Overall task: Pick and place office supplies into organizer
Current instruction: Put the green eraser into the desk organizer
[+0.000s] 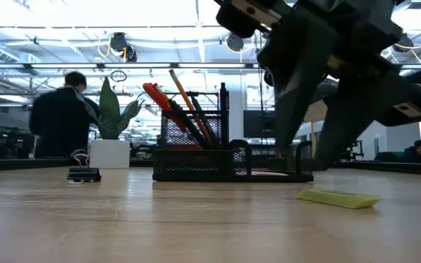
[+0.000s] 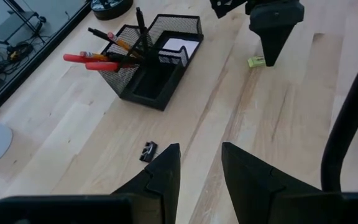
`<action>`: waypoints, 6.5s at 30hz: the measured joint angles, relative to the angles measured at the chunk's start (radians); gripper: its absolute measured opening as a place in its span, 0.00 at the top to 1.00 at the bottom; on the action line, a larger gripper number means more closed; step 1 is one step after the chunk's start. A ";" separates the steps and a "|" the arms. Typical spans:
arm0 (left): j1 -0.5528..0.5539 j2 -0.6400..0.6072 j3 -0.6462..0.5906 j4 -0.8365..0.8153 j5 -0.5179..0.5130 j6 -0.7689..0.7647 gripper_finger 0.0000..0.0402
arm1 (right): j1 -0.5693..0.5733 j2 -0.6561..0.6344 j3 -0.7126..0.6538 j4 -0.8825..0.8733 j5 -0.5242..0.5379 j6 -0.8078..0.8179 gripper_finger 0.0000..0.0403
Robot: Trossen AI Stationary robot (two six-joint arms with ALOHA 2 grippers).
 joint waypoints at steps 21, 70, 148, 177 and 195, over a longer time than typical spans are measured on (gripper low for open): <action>0.000 0.000 0.000 0.005 -0.007 0.017 0.69 | -0.005 0.044 0.002 -0.001 -0.013 -0.043 0.68; 0.000 0.000 0.000 0.031 -0.009 0.025 0.69 | -0.020 -0.152 -0.002 -0.337 0.141 -0.183 0.68; 0.000 0.000 0.000 0.052 -0.039 0.050 0.69 | -0.083 -0.064 -0.030 -0.415 -0.023 -0.261 0.48; 0.023 0.000 0.000 0.052 -0.042 0.049 0.69 | -0.091 -0.067 -0.191 -0.205 -0.094 -0.151 0.64; 0.023 0.000 0.000 0.052 -0.042 0.051 0.69 | -0.089 -0.068 -0.192 -0.210 -0.047 -0.119 0.82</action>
